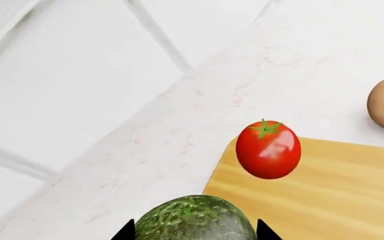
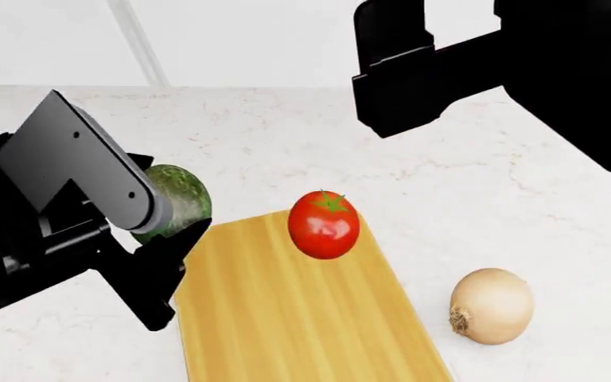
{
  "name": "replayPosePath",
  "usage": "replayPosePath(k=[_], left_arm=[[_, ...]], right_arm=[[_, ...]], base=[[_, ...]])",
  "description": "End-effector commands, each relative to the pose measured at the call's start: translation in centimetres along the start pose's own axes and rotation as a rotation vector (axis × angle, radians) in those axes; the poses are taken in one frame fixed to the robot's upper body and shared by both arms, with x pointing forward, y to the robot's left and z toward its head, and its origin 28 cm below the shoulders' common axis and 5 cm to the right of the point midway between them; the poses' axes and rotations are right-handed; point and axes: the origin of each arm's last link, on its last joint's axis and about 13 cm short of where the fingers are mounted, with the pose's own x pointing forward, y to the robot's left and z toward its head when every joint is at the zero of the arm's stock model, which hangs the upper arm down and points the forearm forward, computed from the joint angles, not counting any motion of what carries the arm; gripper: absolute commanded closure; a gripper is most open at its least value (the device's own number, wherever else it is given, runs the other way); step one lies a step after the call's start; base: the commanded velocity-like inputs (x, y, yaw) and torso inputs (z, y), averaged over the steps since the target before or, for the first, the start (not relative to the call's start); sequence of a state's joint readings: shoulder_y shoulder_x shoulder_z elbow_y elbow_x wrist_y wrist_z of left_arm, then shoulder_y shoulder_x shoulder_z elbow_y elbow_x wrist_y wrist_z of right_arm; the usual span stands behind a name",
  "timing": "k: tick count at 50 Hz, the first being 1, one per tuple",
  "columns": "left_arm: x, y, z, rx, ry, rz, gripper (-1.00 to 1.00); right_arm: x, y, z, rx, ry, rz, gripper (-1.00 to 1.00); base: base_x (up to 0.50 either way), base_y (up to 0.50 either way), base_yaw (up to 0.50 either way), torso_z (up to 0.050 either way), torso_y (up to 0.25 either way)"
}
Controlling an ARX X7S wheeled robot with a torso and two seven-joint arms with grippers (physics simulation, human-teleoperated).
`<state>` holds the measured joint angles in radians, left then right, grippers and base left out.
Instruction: Place the avocado, onion, tomato and bell pepper on the cutting board.
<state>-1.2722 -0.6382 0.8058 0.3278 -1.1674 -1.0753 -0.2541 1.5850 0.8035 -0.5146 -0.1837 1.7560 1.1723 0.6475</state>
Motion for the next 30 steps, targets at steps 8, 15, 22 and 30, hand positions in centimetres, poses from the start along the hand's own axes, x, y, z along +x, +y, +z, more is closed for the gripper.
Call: replayPosePath(k=[8,15,22,30], left_arm=[[1.9,-1.8,-0.1,-0.013,-0.006,-0.044,1.0],[2.5,-2.4,-0.2,-0.007,0.002,-0.066,1.0],[2.6,-3.0,-0.5,-0.004,0.007,-0.09,1.0],[2.9,-3.7,-1.4,0.015,0.025,-0.094,1.0]], right_arm=[[0.0,0.0,-0.2,0.001,0.0,-0.001,-1.0],[0.0,-0.1,-0.3,0.003,0.0,-0.003,-1.0],[0.0,-0.2,0.0,-0.004,-0.007,-0.02,-1.0],[0.0,-0.2,0.1,-0.019,-0.009,-0.032,-1.0]], base=[[0.0,0.0,0.0,0.0,0.0],[0.0,0.0,0.0,0.0,0.0],[0.0,0.0,0.0,0.0,0.0],[0.0,0.0,0.0,0.0,0.001]])
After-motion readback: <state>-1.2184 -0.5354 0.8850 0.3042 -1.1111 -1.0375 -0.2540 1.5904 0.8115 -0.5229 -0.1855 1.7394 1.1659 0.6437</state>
